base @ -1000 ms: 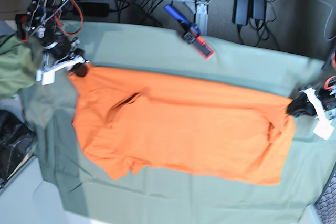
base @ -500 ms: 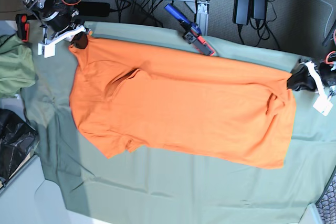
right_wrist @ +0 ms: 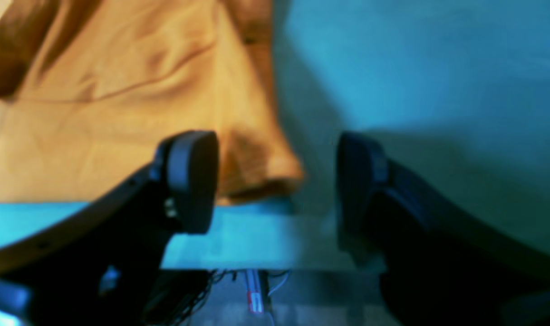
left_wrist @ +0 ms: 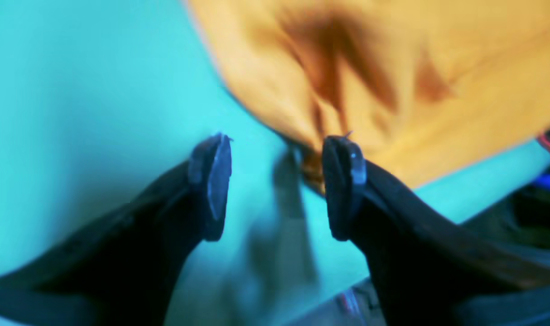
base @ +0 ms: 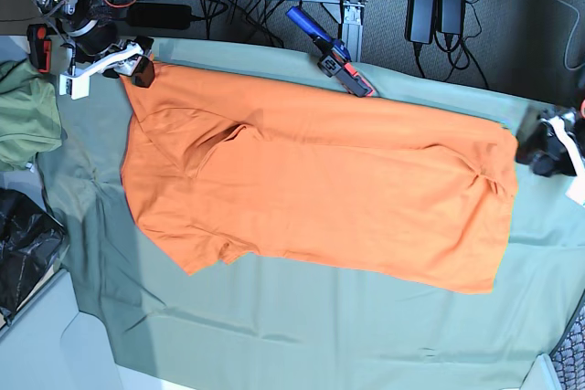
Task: Fold the T-shirt properly
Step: 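Grasp the shirt's opposite edge with both grippers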
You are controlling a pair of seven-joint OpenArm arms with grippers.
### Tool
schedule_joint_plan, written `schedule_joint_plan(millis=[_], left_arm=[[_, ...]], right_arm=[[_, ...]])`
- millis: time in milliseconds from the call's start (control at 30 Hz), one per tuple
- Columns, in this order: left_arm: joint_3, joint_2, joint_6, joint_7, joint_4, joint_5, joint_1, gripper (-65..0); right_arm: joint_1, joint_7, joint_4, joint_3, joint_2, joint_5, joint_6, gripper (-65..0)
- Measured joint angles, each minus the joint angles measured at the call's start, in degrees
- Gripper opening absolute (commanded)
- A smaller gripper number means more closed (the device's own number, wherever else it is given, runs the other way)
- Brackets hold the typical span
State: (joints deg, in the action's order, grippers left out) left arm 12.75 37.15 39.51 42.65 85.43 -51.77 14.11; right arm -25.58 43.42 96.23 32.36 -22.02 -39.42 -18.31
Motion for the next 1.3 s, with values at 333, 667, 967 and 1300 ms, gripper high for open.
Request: schedule_joint_plan(millis=[333,667,967,1300], left_arm=[[0.11,-0.81,-0.07,-8.09,4.85,7.13,-5.29,-29.3],[-13.88,-1.4,0.15,-11.52,-17.11,13.7,-23.85,-29.3],[-14.75,-2.08,0.02,-14.56,-32.85,15.3,-31.87,-29.3],[-14.67,-6.45,-0.02,-17.9,-41.88,17.38,-37.64,-29.3]], right_arm=[[9.81,-2.01,1.07,7.3,-0.39,-0.63,-0.04,-24.1],[41.86,-6.73,-26.67,-6.08,-4.13,6.1,-0.85,-24.1],[57.88,-12.02,-55.82,-19.74,-3.34,9.53,-1.03,-24.1],[57.81,-12.87,-57.22,-21.99,-1.95,9.25,-1.11,-24.1]])
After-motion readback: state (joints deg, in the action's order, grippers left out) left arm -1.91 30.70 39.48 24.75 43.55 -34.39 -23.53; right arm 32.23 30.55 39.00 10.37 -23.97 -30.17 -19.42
